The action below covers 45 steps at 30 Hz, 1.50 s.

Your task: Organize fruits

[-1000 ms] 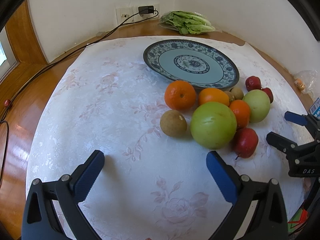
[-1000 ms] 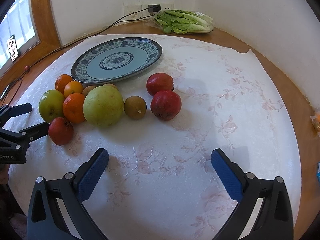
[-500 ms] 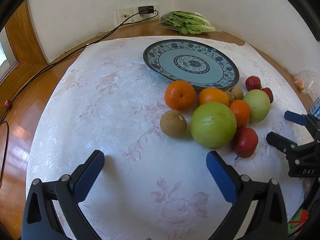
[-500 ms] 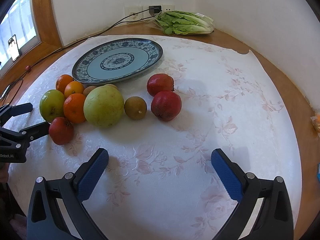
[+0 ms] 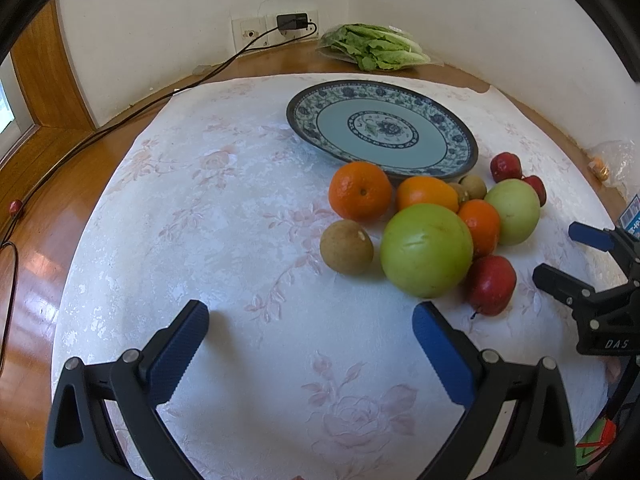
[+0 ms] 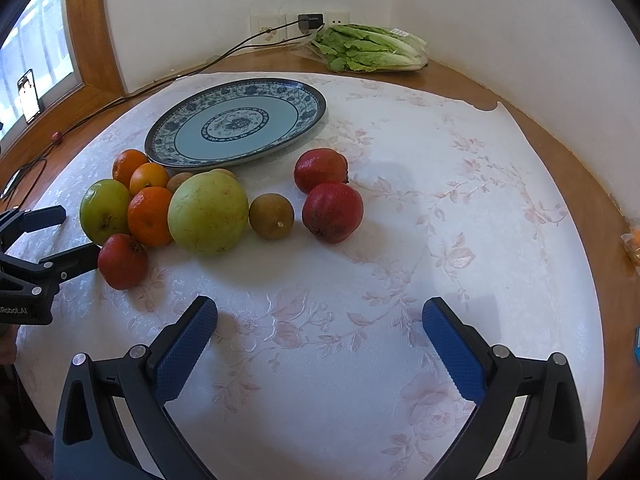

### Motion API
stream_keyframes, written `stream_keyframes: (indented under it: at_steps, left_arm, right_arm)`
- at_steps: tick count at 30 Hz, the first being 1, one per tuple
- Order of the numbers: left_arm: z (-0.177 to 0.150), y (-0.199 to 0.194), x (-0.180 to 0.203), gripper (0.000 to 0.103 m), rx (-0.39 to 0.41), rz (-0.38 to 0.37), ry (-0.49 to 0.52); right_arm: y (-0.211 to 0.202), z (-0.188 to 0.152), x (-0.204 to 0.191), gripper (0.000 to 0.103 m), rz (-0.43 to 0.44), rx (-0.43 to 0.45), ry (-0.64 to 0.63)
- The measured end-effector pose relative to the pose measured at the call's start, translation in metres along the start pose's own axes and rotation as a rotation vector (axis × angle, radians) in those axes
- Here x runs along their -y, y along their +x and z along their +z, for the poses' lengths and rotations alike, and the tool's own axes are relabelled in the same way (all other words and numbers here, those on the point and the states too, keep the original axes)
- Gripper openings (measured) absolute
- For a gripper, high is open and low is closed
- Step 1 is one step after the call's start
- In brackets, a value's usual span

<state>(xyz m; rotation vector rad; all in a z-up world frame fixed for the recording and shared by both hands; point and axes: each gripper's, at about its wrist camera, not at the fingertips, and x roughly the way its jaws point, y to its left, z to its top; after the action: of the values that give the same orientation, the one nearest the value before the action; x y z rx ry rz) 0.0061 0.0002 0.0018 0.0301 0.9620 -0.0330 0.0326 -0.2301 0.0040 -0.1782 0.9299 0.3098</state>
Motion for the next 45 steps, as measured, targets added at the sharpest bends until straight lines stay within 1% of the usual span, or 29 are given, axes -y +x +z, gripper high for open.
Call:
stream_keyframes:
  at_steps: [29,39,41,45]
  left_arm:
    - [-0.001,-0.0004,0.0002,0.103,0.004,0.0,0.0]
    - [0.0012,-0.0017,0.0003,0.103,-0.038,-0.017,0.01]
    - [0.0009,-0.0022,-0.0006,0.103,-0.044,-0.026,0.009]
    - [0.0028,-0.0029,-0.0067,0.103,-0.045,-0.033,-0.016]
  right_arm:
    - [0.0002,-0.0006,0.0005,0.103,0.001,-0.006,0.0]
    - [0.001,0.0023,-0.0003,0.103,0.026,-0.024,-0.026]
    - [0.0009,0.0029,0.0003,0.101,0.037,-0.027,-0.04]
    - [-0.0011,0.0047,0.0037,0.091,0.053,-0.043,-0.061]
